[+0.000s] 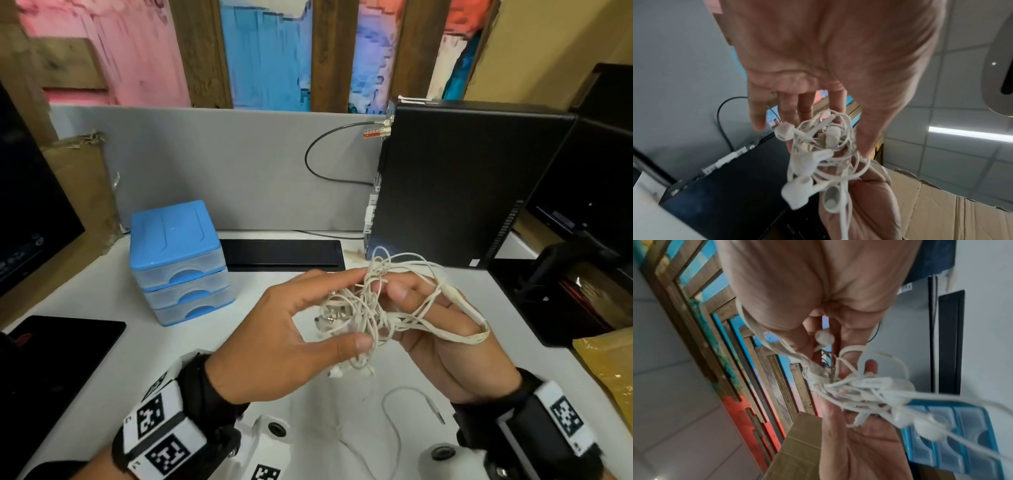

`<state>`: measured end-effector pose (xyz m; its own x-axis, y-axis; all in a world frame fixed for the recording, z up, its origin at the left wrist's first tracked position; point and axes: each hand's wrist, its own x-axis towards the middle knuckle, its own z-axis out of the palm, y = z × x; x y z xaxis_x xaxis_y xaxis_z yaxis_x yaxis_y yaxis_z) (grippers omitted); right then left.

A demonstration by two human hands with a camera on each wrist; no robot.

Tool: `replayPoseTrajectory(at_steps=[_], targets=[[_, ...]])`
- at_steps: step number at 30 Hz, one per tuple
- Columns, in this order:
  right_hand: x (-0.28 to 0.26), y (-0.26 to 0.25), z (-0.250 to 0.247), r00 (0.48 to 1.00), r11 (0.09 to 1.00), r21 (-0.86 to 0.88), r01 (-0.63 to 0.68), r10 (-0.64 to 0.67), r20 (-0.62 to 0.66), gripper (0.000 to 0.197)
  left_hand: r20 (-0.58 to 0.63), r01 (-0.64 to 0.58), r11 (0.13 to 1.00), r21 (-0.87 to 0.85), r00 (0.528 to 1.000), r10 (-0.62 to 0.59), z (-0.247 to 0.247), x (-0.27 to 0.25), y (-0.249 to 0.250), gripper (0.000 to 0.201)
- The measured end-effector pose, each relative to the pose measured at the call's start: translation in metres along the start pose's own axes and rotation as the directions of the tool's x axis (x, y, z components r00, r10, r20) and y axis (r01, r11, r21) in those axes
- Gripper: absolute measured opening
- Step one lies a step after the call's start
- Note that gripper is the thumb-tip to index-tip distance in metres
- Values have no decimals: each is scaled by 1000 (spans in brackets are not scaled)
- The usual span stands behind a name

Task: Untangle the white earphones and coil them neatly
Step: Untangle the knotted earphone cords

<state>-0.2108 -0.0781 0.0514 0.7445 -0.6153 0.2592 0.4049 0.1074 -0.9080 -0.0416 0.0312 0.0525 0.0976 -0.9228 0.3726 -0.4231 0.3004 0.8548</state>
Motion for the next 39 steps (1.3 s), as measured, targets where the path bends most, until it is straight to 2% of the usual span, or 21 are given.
replayPoseTrajectory(at_steps=[4, 6, 10, 14, 18, 21, 26, 30, 33, 39], targets=[[-1, -2, 1, 995, 952, -306, 16, -45, -90, 21, -48, 68, 982, -173, 996, -78, 6, 3, -5, 57], [-2, -4, 3, 996, 931, -364, -13, -20, -86, 15, -69, 65, 970, -236, 994, -83, 7, 4, -8, 55], [-3, -6, 5, 997, 947, -319, -29, 5, -78, 19, -96, 67, 942, -330, 990, -104, 5, 5, -9, 53], [1, -5, -5, 987, 968, -250, 2, -42, -158, 16, -138, 43, 948, -316, 986, -91, 2, 6, -8, 45], [3, -1, -12, 975, 935, -351, 44, -117, -191, 16, -140, 9, 962, -272, 989, -49, 2, 4, -6, 29], [1, -1, -11, 974, 920, -385, 67, -144, -174, 8, -146, -12, 972, -233, 989, -23, 2, 3, -4, 29], [-2, -3, -1, 995, 940, -337, 50, -78, -69, 14, -162, 0, 974, -226, 986, -37, 4, 3, -6, 27], [-3, -3, 3, 995, 961, -276, 15, -42, -93, 10, -187, 12, 972, -236, 981, -58, 6, 2, -6, 24], [-4, -4, 6, 992, 974, -225, 11, -39, -121, 18, -198, 18, 978, -210, 978, -61, 8, 2, -6, 19], [-1, -3, 0, 998, 988, -149, -33, 25, -60, 17, -217, -5, 985, -172, 976, -33, 3, 4, -7, 10]])
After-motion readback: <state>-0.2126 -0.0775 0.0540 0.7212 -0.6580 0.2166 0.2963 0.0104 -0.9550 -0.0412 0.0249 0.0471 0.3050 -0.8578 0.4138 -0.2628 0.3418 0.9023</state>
